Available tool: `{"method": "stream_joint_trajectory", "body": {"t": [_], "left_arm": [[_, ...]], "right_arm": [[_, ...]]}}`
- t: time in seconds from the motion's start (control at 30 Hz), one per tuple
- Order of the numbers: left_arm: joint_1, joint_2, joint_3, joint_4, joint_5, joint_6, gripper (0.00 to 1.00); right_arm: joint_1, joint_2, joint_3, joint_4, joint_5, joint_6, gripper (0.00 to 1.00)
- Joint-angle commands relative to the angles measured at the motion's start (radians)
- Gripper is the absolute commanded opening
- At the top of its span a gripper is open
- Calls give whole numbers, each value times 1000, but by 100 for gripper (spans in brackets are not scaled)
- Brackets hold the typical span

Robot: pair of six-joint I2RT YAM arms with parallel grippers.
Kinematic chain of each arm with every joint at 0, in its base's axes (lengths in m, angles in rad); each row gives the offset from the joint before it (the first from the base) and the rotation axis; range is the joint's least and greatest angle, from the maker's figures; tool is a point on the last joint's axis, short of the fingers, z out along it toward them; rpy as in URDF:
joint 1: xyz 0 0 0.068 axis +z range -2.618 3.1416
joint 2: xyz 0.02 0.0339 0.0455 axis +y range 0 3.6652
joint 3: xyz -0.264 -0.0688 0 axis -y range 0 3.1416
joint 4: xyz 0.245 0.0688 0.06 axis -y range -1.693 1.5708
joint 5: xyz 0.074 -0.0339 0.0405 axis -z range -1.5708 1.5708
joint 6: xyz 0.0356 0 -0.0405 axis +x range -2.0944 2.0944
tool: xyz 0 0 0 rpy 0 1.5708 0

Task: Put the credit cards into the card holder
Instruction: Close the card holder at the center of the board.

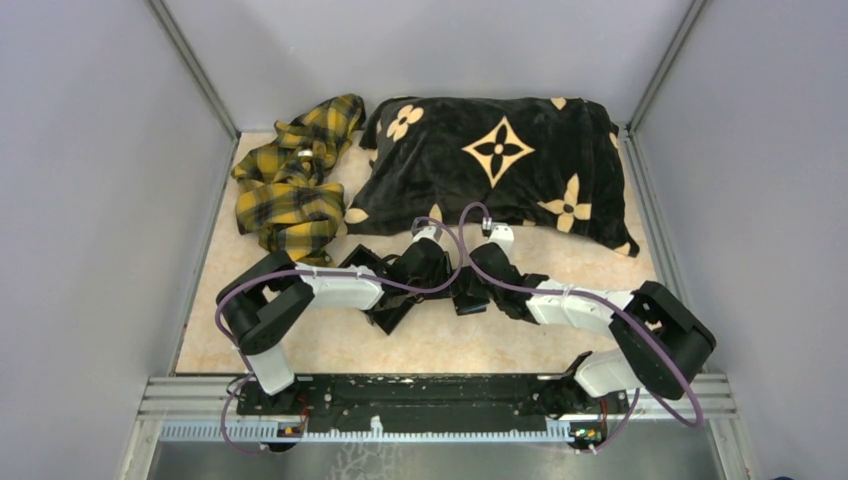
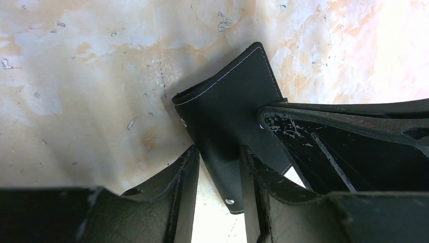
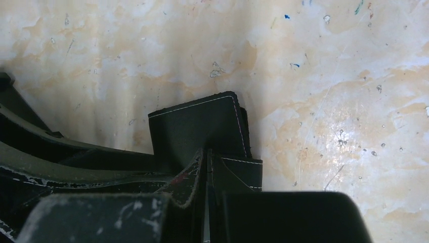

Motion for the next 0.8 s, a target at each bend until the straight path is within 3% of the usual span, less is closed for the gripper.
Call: {"method": "stream_joint_trajectory", "body": {"t": [0.0, 0.47, 0.77], "left_arm": [[-5, 50, -39, -80, 24, 1, 42], [-6, 59, -33, -88, 32, -7, 41], [-8, 63, -30, -92, 34, -11, 40]], "right_arm": [[27, -16, -53, 42, 21, 58, 0], [64, -31, -272, 198, 97, 228, 0], [169, 98, -373, 343, 177, 390, 0]]}}
